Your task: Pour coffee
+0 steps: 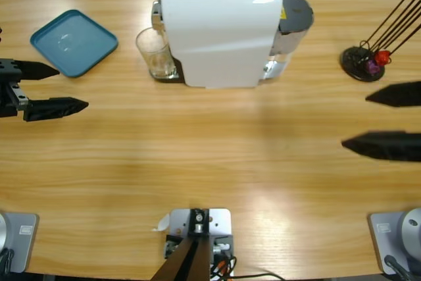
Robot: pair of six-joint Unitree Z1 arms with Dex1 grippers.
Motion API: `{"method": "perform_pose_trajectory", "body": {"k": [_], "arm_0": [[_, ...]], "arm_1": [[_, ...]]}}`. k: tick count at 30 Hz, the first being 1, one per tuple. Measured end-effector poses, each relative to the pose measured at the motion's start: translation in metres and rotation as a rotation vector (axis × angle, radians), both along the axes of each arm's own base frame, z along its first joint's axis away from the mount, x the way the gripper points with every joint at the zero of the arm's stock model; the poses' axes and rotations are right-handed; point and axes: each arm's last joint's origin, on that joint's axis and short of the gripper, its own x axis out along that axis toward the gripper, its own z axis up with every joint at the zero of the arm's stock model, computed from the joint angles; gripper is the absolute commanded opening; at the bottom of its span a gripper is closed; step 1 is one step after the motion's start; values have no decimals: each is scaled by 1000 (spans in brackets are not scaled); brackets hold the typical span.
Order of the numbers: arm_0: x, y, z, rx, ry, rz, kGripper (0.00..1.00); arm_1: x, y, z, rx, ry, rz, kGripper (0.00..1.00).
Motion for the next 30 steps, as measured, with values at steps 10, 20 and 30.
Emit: {"method": "perform_pose_trajectory", "body": {"k": [10,20,30], "arm_0": [[-1,1,0,-4,1,-3,1000],[-1,1,0,-4,1,-3,1000],[-7,4,-3,-4,1,-3,1000]], "arm_1": [[-4,-5,-25,159,-281,18,1000],[-4,-5,-29,161,-286,16,1000],[-3,-4,-30,157,-281,15,1000]]}}
